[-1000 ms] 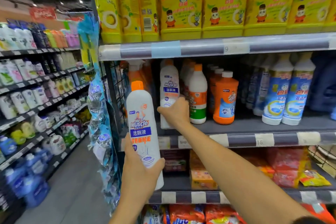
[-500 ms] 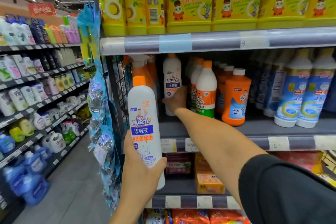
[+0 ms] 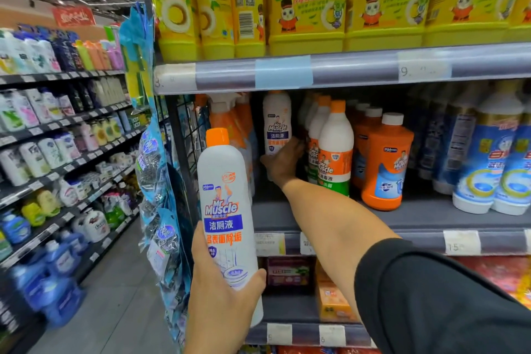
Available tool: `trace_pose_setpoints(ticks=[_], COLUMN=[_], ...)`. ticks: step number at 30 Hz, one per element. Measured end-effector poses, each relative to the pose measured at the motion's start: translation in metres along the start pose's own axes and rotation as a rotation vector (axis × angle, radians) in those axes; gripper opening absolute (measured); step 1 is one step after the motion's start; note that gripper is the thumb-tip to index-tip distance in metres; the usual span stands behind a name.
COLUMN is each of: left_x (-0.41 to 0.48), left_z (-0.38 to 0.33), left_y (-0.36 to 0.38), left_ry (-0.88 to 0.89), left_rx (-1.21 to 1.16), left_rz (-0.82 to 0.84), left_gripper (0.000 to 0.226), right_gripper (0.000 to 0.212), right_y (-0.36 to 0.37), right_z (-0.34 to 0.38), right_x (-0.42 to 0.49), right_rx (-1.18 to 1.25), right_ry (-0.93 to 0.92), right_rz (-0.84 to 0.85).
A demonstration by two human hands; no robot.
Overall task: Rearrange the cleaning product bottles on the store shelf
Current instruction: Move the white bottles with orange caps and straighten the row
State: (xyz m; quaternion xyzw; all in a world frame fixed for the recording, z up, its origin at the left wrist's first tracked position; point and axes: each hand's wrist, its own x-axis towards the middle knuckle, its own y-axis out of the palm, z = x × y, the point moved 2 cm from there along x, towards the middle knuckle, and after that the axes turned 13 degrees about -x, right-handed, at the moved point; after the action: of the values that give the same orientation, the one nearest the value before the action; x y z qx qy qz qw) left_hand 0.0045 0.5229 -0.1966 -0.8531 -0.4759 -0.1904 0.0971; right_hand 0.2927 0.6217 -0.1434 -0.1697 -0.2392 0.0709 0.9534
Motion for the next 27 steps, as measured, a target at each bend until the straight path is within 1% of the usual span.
trace_pose_setpoints(ticks=[7,12,14,17,19,21,25,27], left_x=[0.0,0.004,0.005,0.005,0.006,0.01,0.019,0.023], left_z=[0.002,-0.001,-0.005,-0.009,-0.014,-0.018,-0.024,-0.028], left_y=[0.005,0.01,0.012,0.015,0.017,0.019,0.023,0.024], left_ry=[0.003,0.005,0.004,-0.002,-0.002,0.001,-0.008,-0.058], left_rx=[0.004,0.019,0.013,0.003,0.01,0.028,0.094,0.147], left_rz=[-0.014,-0.005,-0.002,0.001,0.006,0.027,0.118,0.187], left_gripper=[0.114,0.118,0.116,0.109,0.107,0.105,0.097,0.095], right_gripper=[0.088,0.088,0.09,0.089,0.086,0.081,0.055,0.042], right_y=[0.0,-0.003,-0.004,-0.004,-0.007,-0.012,-0.036,-0.061], right_z=[0.001,0.003,0.003,-0.004,-0.01,-0.01,0.004,0.007], right_x=[0.006,0.01,0.009,0.005,0.002,-0.006,-0.032,-0.049], right_rx=[-0.041,-0.094,-0.158,-0.204,-0.356,-0.52,-0.636,-0.693], right_ry=[0.031,0.063,0.071,0.142,0.154,0.063,-0.2,-0.281], right_rz=[0.034,0.087,0.132,0.232,0.298,0.414,0.599,0.697])
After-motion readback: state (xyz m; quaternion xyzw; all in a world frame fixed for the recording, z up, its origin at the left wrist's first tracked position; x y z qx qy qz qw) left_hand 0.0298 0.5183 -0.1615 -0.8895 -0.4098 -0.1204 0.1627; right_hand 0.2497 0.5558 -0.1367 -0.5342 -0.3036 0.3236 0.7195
